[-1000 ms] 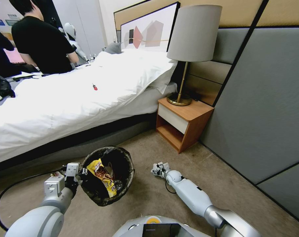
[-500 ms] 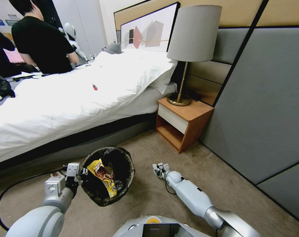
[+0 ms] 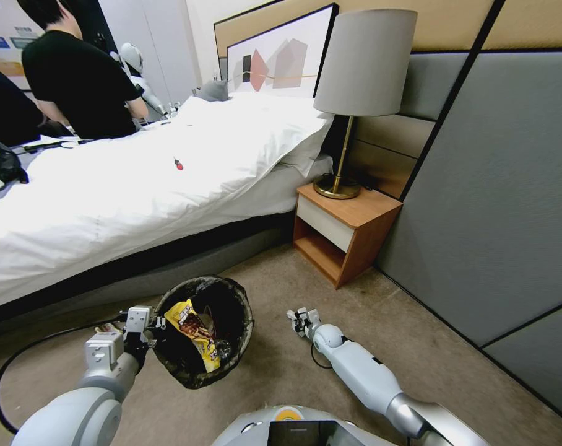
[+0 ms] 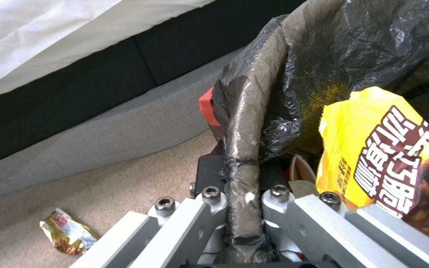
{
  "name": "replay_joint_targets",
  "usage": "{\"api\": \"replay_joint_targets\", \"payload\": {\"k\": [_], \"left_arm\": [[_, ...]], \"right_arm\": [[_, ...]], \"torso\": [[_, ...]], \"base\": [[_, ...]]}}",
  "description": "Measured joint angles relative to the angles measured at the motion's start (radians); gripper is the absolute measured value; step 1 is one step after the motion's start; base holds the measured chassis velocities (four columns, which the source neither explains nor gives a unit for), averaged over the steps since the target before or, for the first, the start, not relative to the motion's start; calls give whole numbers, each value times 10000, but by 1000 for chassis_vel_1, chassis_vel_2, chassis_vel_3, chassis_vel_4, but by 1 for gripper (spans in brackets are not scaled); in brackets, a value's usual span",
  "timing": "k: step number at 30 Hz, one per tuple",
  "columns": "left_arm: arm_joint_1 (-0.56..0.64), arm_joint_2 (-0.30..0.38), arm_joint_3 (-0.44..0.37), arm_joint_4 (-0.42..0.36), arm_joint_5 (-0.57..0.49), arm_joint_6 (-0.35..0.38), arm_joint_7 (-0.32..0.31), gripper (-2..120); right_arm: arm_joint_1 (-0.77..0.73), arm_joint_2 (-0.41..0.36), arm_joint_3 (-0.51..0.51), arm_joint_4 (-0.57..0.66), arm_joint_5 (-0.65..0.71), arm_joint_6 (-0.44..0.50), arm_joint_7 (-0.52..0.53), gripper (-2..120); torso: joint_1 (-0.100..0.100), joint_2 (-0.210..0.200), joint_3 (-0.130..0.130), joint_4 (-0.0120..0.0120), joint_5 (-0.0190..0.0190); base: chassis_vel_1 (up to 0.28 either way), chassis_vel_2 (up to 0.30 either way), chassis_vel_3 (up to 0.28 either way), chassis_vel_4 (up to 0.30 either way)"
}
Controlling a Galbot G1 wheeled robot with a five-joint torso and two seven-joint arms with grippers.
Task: Pick up the trash bin, then pick up the garbage from the floor and place it into the trash bin.
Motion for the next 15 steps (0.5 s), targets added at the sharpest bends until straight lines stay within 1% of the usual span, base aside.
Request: {"api": "replay_joint_targets", "payload": {"k": [3,5,7,8,10,11,13,14,15], "left_arm": [[-63,41,37,0,-5,0,3,1],[-69,53,37,0,-7,0,4,1],[-71,100,37,0,-21,0,5,1],[-71,100,37,0,-21,0,5,1],[-70,153,37,0,-40,0,11,1],[-70,153,37,0,-40,0,11,1],[-89,241,51,0,-64,2,32,1],[-131,297,62,0,-83,7,36,1],[-131,297,62,0,-83,7,36,1]], "right_arm": [[-203,-417,683,1181,-19,110,121,0],[-232,-486,777,1385,-14,109,139,0],[-373,-900,1189,2450,91,22,302,0],[-373,-900,1189,2450,91,22,302,0],[-465,-1369,1422,3436,168,-79,439,0],[-465,-1369,1422,3436,168,-79,439,0],[-499,-2126,1526,4909,212,-200,411,0],[-464,-2600,1534,5877,390,-323,323,0],[-464,-2600,1534,5877,390,-323,323,0]], "torso": [[0,0,0,-2,0],[0,0,0,0,0],[0,0,0,1,0],[0,0,0,1,0],[0,0,-1,0,1],[0,0,-1,0,1],[0,0,0,0,0],[0,0,0,-2,0],[0,0,0,-2,0]], "base": [[0,0,0,0],[0,0,0,0],[0,0,0,0],[0,0,0,0],[0,0,0,0],[0,0,0,0],[0,0,0,0],[0,0,0,0],[0,0,0,0]]}}
